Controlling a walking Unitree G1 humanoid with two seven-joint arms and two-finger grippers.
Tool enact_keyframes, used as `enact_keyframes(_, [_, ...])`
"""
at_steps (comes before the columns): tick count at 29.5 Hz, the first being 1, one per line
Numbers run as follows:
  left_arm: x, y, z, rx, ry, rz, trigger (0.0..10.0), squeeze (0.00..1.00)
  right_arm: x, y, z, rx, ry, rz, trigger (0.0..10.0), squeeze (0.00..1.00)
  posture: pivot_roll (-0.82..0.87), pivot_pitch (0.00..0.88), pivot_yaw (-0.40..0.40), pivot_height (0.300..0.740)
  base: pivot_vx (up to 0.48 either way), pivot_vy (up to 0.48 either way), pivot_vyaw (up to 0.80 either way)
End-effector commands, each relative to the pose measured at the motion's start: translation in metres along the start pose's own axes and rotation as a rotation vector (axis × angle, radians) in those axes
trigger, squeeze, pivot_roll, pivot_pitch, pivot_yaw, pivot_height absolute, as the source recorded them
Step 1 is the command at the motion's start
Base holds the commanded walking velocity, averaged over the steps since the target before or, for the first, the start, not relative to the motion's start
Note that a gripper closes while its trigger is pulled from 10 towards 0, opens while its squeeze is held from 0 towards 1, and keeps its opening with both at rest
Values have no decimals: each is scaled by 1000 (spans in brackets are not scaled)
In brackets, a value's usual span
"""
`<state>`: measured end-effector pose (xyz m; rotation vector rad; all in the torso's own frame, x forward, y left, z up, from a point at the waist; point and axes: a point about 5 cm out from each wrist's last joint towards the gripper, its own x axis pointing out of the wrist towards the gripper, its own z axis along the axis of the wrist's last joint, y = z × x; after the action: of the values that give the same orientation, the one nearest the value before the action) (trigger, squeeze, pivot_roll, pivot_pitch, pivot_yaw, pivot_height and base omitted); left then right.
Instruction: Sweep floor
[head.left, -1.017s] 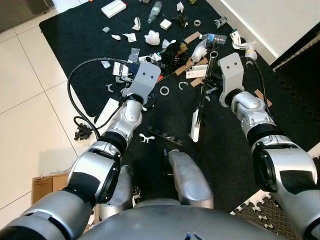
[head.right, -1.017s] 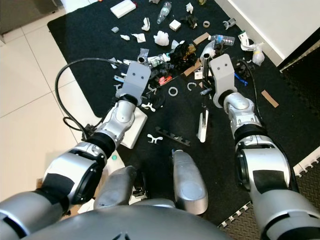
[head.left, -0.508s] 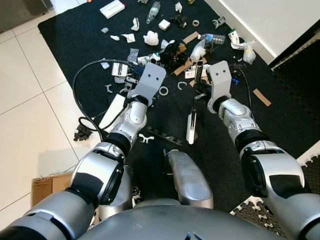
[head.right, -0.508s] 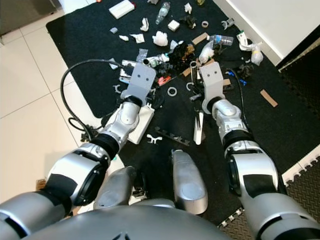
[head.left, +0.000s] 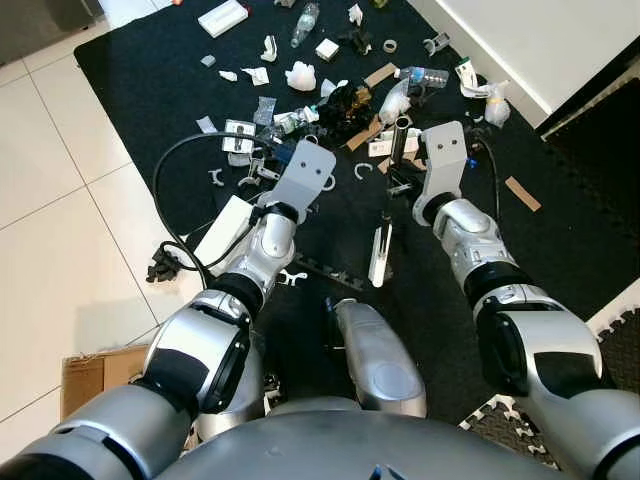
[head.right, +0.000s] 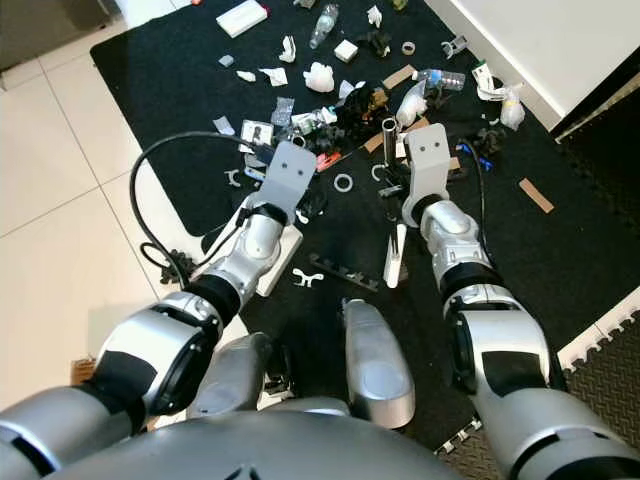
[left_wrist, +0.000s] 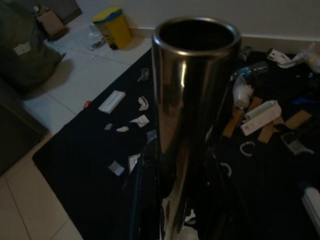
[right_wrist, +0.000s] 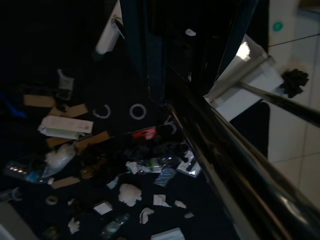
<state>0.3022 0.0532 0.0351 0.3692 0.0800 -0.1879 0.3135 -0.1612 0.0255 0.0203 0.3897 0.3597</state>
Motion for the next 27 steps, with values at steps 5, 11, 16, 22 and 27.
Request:
enact_keyframes(5, [10, -2, 19, -22, -45, 29, 10000, 0, 5, 29, -9, 155, -2, 132, 10000, 0, -106, 121, -16, 740, 0, 0, 0])
enact_keyframes(11, [9, -4, 17, -12, -33, 22, 10000, 0, 8, 49, -16, 153, 20, 189, 10000, 0, -107, 119, -15, 740, 0, 0, 0])
enact_keyframes(16, [7, -7, 14, -15, -19, 18, 10000, 0, 10, 61, -20, 205, 29, 208, 10000, 0, -108, 123, -20, 740, 0, 0, 0])
enact_keyframes(22, [7, -7, 15, -31, -15, 25, 10000, 0, 16, 84, -9, 388, -57, 273, 10000, 0, -111, 124, -20, 740, 0, 0, 0])
enact_keyframes(27, [9, -3, 15, -30, -11, 45, 10000, 0, 21, 94, -1, 429, -90, 304, 10000, 0, -112, 122, -20, 740, 0, 0, 0])
